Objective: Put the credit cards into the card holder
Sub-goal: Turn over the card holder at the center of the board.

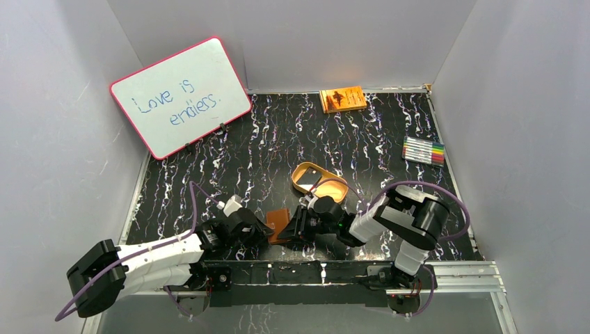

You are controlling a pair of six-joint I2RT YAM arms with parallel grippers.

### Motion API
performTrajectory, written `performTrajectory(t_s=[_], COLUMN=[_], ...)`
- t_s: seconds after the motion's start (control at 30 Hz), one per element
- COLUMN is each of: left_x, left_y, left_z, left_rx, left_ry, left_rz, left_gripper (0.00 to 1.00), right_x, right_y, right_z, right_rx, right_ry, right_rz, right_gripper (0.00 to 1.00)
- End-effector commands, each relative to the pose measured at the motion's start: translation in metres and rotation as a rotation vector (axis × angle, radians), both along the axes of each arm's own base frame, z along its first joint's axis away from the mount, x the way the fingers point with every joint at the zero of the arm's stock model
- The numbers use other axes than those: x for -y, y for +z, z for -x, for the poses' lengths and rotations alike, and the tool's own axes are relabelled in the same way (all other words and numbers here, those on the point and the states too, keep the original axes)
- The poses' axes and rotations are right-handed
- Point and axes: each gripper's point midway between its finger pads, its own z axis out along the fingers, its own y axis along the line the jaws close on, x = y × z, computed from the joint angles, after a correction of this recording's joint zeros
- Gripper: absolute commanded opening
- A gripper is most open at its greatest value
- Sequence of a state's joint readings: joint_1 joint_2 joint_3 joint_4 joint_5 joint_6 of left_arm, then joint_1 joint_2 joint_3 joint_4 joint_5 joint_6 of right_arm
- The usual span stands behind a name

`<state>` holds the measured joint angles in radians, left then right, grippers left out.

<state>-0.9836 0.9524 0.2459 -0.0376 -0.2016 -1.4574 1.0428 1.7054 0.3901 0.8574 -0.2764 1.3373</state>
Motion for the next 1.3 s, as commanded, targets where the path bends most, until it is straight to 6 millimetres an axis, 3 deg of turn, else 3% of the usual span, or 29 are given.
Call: performTrajectory(t_s=[0.0,0.27,0.6,0.73,0.97,1.0,1.1,1.17,1.27], left_x=[-0.072,-0.072,-0.072,-0.072,-0.071,-0.070,-0.066,-0.066,-0.065], left_y=[-0.062,-0.063,-0.063,-0.063,-0.059,-0.056,-0.037,-0.019,0.017], left_z=[0.043,0.043,0.043,0.043,0.041,0.039,0.032,0.026,0.016], left_rx=[-0.168,-0.168,-0.167,-0.167,-0.161,-0.150,-0.114,-0.079,-0.004], left_ry=[-0.014,-0.013,-0.016,-0.016,-0.015,-0.016,-0.020,-0.004,0.023], left_rz=[-0.314,-0.311,-0.309,-0.309,-0.308,-0.307,-0.302,-0.291,-0.243], left_gripper=[0.06,0.06,0.05,0.05,0.05,0.05,0.12,0.28,0.42], right_x=[-0.015,-0.018,-0.021,-0.027,-0.031,-0.031,-0.028,-0.023,-0.013], right_y=[0.004,0.007,0.017,0.019,0.027,0.027,0.032,0.038,0.058], right_z=[-0.010,-0.018,-0.034,-0.034,-0.032,-0.031,-0.027,-0.026,-0.028], right_rx=[0.037,0.069,0.117,0.127,0.185,0.197,0.249,0.283,0.367], right_ry=[-0.022,-0.062,-0.141,-0.133,-0.106,-0.093,-0.049,-0.022,0.005], right_rz=[-0.025,-0.017,-0.033,-0.040,-0.065,-0.053,-0.016,0.034,0.101], right_gripper=[0.44,0.38,0.40,0.30,0.00,0.00,0.00,0.00,0.00])
